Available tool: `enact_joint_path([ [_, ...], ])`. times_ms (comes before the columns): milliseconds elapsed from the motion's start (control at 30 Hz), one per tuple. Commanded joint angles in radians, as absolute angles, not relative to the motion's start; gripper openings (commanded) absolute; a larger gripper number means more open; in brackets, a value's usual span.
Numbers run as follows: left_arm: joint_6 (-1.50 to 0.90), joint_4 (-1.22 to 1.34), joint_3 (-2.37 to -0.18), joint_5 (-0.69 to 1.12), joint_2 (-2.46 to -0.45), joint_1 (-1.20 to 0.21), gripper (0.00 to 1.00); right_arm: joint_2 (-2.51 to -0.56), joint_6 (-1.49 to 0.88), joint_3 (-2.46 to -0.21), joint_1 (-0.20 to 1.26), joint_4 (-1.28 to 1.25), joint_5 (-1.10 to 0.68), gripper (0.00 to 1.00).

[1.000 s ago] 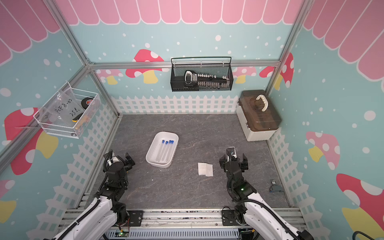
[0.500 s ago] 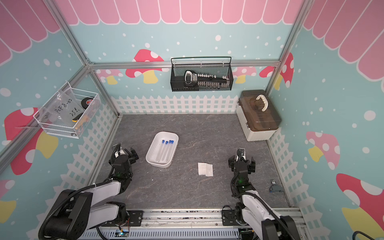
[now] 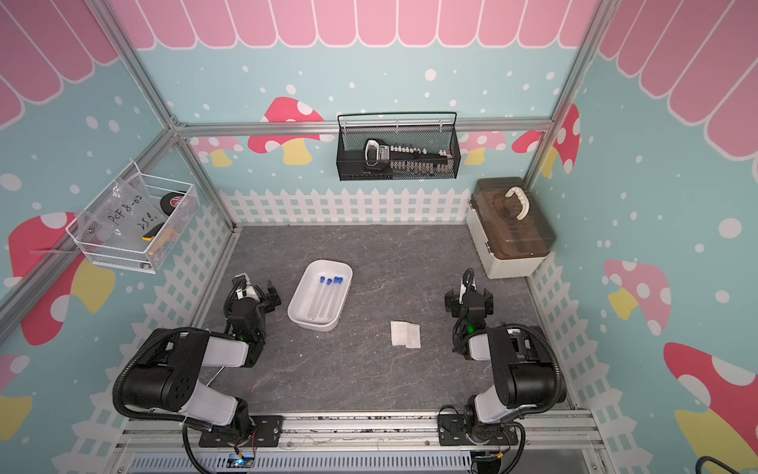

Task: Wipe the exteriors of test tubes
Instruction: Reset both arms

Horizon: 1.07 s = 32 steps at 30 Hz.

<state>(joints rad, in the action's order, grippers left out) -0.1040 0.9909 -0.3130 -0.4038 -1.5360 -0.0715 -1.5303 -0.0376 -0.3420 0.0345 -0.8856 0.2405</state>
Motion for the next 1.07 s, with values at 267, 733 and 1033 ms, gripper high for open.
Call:
enact_joint_path([
  [267,-0.087,0.878,-0.385,-0.351,-1.526,-0.056,1.00,-1.526,-0.042,-0.364,0.020,-0.910,0.189,0.99],
  [733,-0.062,0.913,-0.383,-0.370,-1.543,-0.074,1.00,-1.525,-0.041,-0.363,0.020,-0.910,0.189,0.99],
  [1033,-0.074,0.902,-0.384,-0.325,-1.539,-0.049,1.00,-1.523,-0.041,-0.361,0.018,-0.912,0.187,0.99],
])
